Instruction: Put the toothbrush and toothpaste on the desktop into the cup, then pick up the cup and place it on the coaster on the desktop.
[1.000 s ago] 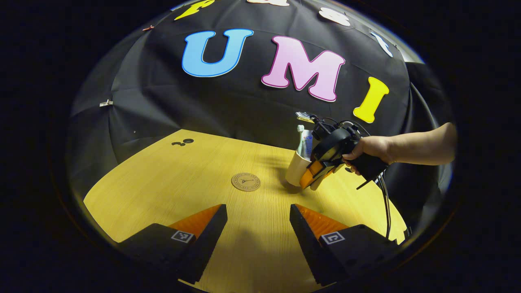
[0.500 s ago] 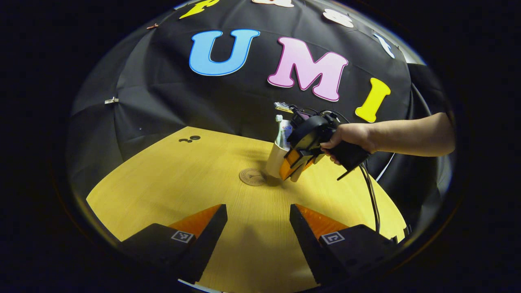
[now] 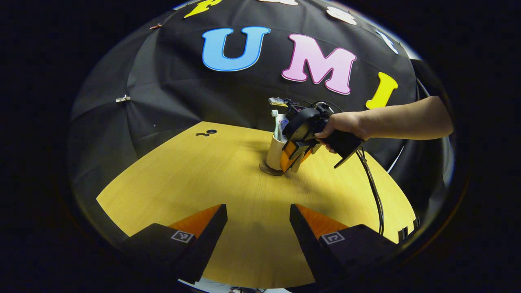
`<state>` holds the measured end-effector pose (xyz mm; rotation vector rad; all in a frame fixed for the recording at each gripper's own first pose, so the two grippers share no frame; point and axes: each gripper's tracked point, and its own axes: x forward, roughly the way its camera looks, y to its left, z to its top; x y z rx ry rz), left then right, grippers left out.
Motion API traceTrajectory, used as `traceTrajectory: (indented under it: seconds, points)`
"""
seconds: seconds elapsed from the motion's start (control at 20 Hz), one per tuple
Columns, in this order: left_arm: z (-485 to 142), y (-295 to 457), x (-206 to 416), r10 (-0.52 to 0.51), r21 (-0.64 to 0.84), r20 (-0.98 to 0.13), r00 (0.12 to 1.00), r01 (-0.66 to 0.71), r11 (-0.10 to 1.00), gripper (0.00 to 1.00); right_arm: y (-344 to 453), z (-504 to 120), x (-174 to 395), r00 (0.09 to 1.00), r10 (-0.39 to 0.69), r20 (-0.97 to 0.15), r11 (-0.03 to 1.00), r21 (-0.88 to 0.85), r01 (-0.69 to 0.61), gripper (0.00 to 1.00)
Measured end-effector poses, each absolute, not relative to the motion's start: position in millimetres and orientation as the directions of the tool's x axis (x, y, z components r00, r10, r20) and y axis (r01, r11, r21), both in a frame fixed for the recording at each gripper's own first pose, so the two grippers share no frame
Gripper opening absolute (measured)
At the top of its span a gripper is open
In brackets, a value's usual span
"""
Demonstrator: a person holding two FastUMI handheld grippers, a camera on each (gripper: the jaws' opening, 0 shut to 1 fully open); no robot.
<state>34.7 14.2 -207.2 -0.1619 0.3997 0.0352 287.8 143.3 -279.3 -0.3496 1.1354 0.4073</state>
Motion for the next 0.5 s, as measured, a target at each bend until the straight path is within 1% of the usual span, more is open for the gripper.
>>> traceTrajectory:
  seconds: [0.05, 0.3, 0.35, 0.4, 0.5]
  points:
    - [-208.2, 17.8, 33.1, 0.008, -0.153, -0.394, 0.919, -0.075, 0.985, 0.98, 140.5, -278.1, 285.4, 0.361, 0.131, -0.923, 0.873, -0.065, -0.483, 0.33]
    - [-210.6, 33.8, 24.4, 0.039, -0.166, -0.404, 0.914, -0.115, 0.979, 0.98, 130.7, -274.2, 278.4, 0.361, 0.1, -0.927, 0.871, -0.094, -0.482, 0.33]
    - [-210.1, 36.9, 21.3, 0.047, -0.167, -0.406, 0.913, -0.124, 0.978, 0.98, 131.7, -275.2, 278.3, 0.36, 0.096, -0.928, 0.871, -0.096, -0.481, 0.27]
    - [-209.6, 40.0, 20.1, 0.052, -0.169, -0.408, 0.911, -0.132, 0.977, 0.98, 133.0, -274.3, 279.8, 0.36, 0.093, -0.928, 0.871, -0.099, -0.482, 0.33]
    - [-208.7, 43.8, 16.5, 0.061, -0.171, -0.411, 0.91, -0.143, 0.975, 0.98, 135.6, -272.2, 279.7, 0.363, 0.093, -0.927, 0.87, -0.102, -0.483, 0.33]
